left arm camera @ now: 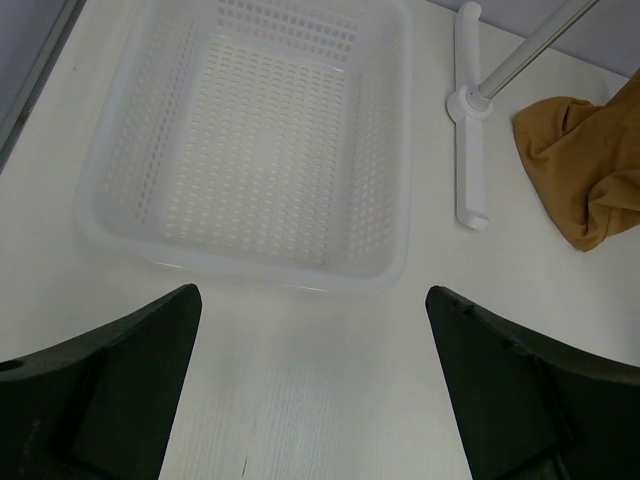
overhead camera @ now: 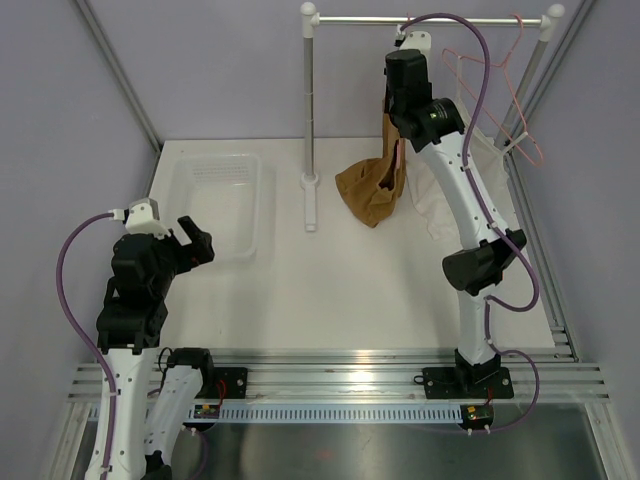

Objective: Remove the tank top from the hanger

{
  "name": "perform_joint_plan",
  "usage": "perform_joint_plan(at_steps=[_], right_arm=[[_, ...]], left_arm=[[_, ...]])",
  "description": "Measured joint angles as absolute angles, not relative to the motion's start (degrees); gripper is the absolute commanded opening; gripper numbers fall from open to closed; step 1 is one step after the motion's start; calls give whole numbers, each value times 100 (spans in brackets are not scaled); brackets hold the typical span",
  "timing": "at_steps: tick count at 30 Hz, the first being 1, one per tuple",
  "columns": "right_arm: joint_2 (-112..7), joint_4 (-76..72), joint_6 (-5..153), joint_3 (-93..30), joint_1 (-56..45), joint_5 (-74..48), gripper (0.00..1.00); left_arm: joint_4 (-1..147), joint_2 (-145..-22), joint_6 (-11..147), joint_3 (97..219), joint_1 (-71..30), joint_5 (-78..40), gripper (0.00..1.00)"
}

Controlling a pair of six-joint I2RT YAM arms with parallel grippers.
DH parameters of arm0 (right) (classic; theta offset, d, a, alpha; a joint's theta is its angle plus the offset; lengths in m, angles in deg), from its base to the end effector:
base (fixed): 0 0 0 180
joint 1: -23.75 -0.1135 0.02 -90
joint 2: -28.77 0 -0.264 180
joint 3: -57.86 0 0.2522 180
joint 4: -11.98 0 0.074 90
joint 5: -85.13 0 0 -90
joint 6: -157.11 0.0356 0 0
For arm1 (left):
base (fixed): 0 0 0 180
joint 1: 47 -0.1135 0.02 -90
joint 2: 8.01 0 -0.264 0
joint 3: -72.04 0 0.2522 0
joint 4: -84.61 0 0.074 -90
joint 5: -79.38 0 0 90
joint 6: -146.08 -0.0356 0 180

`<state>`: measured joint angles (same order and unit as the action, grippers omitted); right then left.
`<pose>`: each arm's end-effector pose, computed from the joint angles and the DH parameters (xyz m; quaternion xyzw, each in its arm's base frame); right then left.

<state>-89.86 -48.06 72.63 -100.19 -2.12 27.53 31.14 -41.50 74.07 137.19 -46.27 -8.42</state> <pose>0.4031 0.1743 0.4687 0.0168 0.8052 -0.0730 0.5882 0.1162 -0.0001 0.3508 -0.1349 0.8170 -0.0755 0.5556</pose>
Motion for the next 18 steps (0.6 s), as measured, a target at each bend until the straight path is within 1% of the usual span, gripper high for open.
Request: perform_joint_plan(at_steps=[3,6,7,8,11,18], right_arm=[[-9063,-4798,7258,-10076,-212,2751,26],[-9159,-4802,7247,-10076,-212,2747,22],[-9198,-4802,7247,-10076,-212,2747,15],[-9231,-4811,7239,-10076,-212,2745,11],[-9286,-4815,7271,-10076,-212,2745,0],[-9277,-4813,7284,-10076,-212,2738,0]], left_arm=[[3112,-4150,7407,13719,-4627,-855,99],[3114,-4150,7407,13719,-4627,-857,99],[3112,-4150,7407,13719,-4627,-857,99],[3112,-4150,7407,13719,-4627,-857,99],[3112,-4150,7407,13719,-4627,-860,99],[3112,-4150,7407,13719,-4627,-875,99]])
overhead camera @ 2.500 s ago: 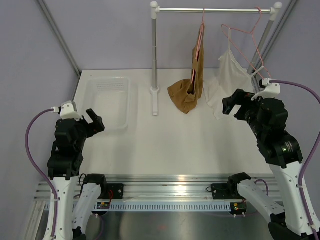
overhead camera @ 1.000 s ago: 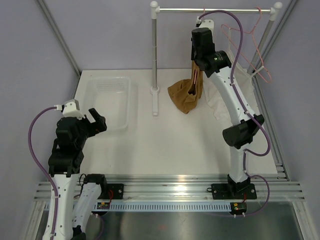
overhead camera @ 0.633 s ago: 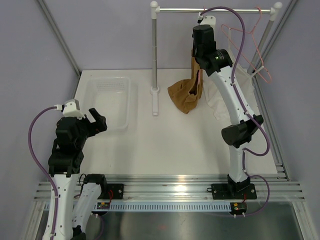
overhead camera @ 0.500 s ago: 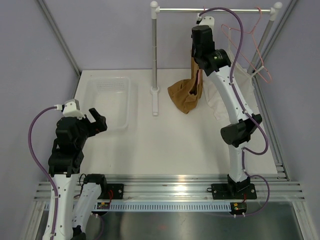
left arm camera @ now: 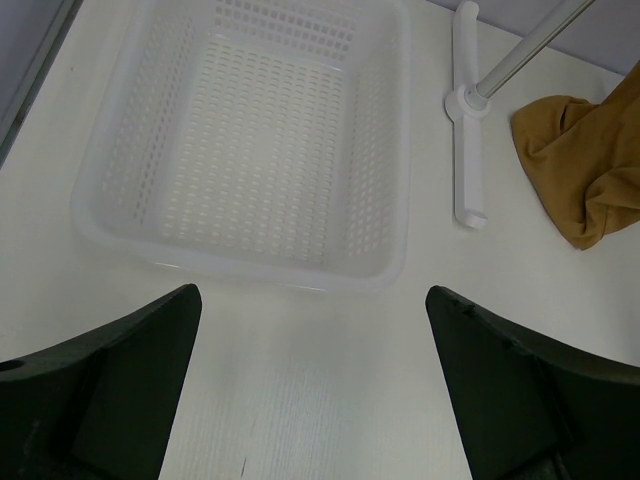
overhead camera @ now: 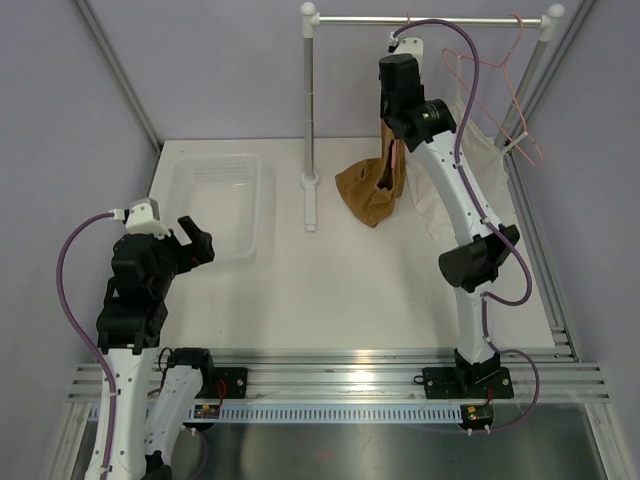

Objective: Remove the tank top from the hanger

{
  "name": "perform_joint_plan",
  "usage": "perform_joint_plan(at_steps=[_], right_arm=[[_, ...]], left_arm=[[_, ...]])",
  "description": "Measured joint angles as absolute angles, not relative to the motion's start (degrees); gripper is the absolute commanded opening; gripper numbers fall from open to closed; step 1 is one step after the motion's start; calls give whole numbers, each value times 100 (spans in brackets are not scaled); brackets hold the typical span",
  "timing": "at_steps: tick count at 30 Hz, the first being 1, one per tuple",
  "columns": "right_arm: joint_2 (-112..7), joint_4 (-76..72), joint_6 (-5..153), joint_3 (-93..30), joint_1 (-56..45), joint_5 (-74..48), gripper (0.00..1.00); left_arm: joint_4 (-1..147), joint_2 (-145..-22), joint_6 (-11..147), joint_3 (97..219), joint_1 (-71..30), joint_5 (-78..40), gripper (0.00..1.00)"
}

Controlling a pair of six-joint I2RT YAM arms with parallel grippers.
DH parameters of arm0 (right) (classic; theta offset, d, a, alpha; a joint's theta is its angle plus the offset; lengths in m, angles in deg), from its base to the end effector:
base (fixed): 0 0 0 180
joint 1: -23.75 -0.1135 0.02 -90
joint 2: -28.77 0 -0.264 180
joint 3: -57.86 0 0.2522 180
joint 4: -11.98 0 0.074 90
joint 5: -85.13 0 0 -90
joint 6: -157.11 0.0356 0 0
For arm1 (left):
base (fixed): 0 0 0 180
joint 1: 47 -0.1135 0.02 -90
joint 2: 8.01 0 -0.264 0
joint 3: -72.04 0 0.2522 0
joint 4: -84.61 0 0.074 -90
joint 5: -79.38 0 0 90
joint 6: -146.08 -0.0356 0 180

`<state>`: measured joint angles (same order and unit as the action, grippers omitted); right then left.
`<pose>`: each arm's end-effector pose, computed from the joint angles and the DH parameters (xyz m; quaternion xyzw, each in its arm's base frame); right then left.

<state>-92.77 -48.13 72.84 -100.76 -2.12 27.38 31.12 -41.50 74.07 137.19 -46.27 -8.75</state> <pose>0.4178 0.1815 0.4498 0.0108 0.8157 -0.0786 0.5731 0.1162 -0.0003 0.3508 -0.1333 0.8173 -0.0778 0.5551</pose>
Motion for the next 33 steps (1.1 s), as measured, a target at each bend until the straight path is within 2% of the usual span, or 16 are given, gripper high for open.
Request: perform_joint_plan(at_steps=[7,19,24,33], right_arm=[[-9091,-4817,7206,-10061,-212,2559,0],[-8036,-4835,7027,-9733,-214,2109,0],[-7255,-5007,6994,-8865,-212,1556,0],[-4914,-5079,7184,-5986,-216,412,0]], left_arm=[[3114,-4150,7407,13719,-4627,-877,99],[3119,-4153,7407,13719,-4627,-927,99],[3173,-4214,7405,13719,-4627,-1161,99],[3442,-4422,7595,13722,-4625,-1863,99]])
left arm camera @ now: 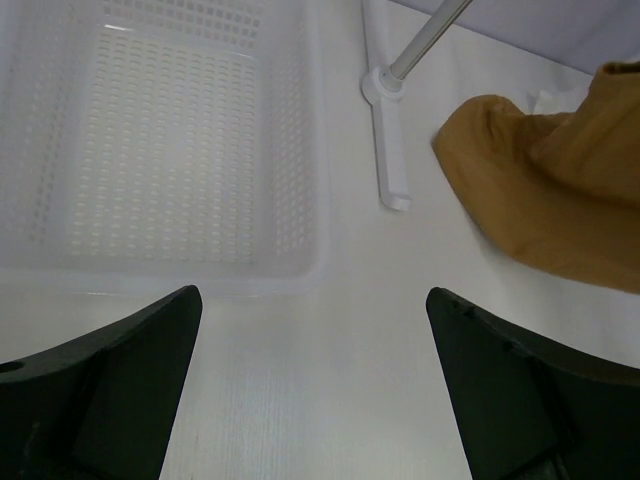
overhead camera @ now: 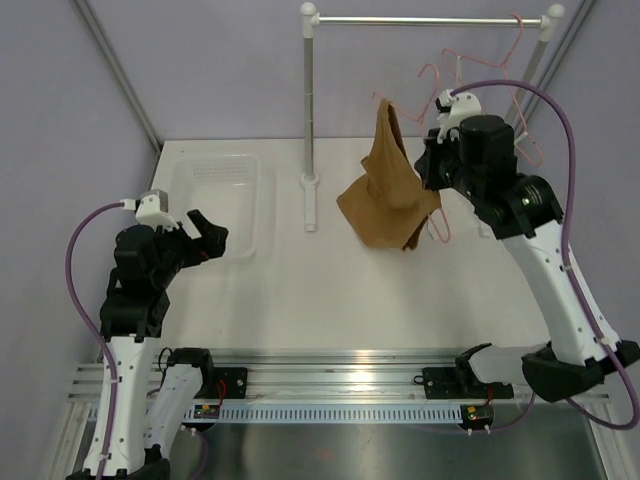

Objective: Remove the tank top from the hanger

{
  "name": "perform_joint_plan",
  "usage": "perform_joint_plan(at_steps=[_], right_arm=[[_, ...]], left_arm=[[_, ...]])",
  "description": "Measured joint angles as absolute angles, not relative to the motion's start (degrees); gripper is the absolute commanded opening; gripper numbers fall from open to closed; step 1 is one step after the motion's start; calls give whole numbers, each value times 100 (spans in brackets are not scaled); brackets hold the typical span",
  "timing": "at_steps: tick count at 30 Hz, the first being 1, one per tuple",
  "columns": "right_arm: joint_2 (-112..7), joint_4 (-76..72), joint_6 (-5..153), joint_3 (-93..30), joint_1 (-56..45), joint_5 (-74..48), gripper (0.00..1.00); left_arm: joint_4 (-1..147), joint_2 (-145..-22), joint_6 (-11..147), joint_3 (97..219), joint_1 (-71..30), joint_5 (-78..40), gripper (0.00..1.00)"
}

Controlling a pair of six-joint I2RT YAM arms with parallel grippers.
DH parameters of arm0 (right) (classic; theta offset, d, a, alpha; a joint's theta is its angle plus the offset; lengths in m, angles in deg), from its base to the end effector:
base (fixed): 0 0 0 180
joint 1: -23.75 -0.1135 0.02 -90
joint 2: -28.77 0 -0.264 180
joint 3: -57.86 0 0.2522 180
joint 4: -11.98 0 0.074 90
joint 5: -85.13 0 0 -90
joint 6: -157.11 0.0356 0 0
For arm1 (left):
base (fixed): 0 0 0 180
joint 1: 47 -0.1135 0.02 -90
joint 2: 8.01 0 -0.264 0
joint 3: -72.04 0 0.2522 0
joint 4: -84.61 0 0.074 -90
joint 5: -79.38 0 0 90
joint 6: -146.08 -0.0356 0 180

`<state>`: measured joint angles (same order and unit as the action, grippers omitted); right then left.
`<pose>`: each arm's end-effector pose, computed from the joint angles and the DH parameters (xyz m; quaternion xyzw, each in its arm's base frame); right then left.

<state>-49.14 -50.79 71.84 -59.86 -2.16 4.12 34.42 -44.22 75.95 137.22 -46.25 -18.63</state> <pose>0.2354 0.1081 0.4905 -0.1102 0.8249 0.0824 0.5482 0.1294 -0.0067 0.3521 -0.0978 0.8183 -0.1575 0.5440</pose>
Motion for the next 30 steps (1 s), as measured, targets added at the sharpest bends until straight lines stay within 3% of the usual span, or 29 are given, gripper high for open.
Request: perform_joint_plan(at_steps=[5,12,16,20,28,30], right_arm=[[-3317,-4935,7363,-4389,-219,-551,0],[-2136,-4876,7584,-3246,-219,-1837,0],[-1719,-4883,7752,-2728,-221,-2377,0],[-1404,-4881,7829,-2524,-221,-2761,0],[-1146,-4883,7833,-2483,-221,-3030,0],[-1142,-4881,7837,-2441,-221,-3124,0]], left_arm=[[3820,-4817,8328,14012,-3991,-2138,99],[4489,-6198,8572,15595,-577,-1002,99],[4804,-6830,8428,15962,424,-536,99],[4828,-7488,8264,16239,946,17,93],[4563,-8109,8068,16261,1189,1123,66],[4577,-8100,8006,16261,1187,1289,66]])
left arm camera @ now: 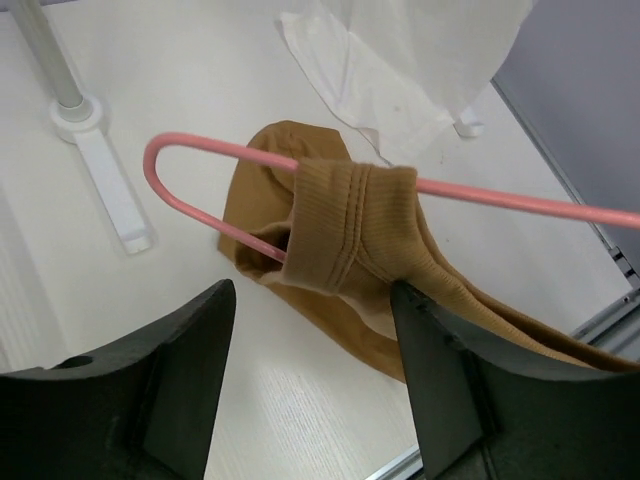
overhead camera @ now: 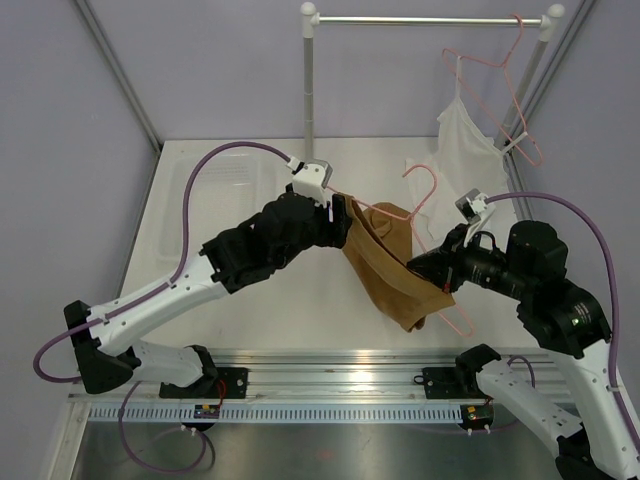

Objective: Remove the tank top from the hanger

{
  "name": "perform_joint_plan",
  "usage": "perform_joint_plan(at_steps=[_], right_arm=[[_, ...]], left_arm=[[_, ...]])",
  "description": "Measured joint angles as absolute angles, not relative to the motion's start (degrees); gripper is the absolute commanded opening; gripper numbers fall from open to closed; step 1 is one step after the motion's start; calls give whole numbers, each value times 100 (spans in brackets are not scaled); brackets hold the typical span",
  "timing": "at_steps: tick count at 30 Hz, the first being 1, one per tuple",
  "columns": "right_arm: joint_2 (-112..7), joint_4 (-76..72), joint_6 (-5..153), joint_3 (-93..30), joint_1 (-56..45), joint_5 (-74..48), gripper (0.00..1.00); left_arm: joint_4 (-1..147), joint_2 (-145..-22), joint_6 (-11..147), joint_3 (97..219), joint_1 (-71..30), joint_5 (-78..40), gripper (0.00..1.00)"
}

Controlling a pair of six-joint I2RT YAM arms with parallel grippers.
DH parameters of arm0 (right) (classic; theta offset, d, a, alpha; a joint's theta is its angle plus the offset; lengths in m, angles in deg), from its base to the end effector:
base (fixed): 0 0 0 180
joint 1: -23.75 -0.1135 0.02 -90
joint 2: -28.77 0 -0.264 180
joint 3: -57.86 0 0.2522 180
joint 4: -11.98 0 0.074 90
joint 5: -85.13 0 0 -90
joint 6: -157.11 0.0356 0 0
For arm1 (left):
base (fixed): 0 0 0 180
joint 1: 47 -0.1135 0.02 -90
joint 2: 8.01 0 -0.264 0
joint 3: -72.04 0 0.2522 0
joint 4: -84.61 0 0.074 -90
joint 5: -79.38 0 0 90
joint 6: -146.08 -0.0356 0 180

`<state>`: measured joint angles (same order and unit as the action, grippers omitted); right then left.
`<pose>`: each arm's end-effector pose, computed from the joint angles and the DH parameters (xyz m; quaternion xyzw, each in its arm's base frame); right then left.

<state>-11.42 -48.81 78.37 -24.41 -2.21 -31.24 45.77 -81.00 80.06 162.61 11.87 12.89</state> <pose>0.0882 0.0605 0.4189 -0.2331 0.7677 0.3567 0.4786 0.1582 -0.2345 0.4035 0.1325 0.8054 -0.2396 0.5257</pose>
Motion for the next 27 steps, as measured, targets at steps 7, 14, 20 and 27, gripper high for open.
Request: perform_joint_plan(at_steps=[7,14,20,27], right_arm=[[-1166,-4876,7848,-2282,-221,-3238,0],[-1203,-4830,7855,-2177,-221,-3301,0],[-1207,-4754,7862,-2175,-221,-3349,0],[-1218,-4701,7872,-2175,-221,-3399,0]], left_arm=[[4727,-8067,7860,16246,1189,1309,78],[5001,-7812,7871,16104,1189,1267,58],[4966,-8091,7842,16174,1191,1479,51],[4977,-8205,7860,16174,1191,1514,40]])
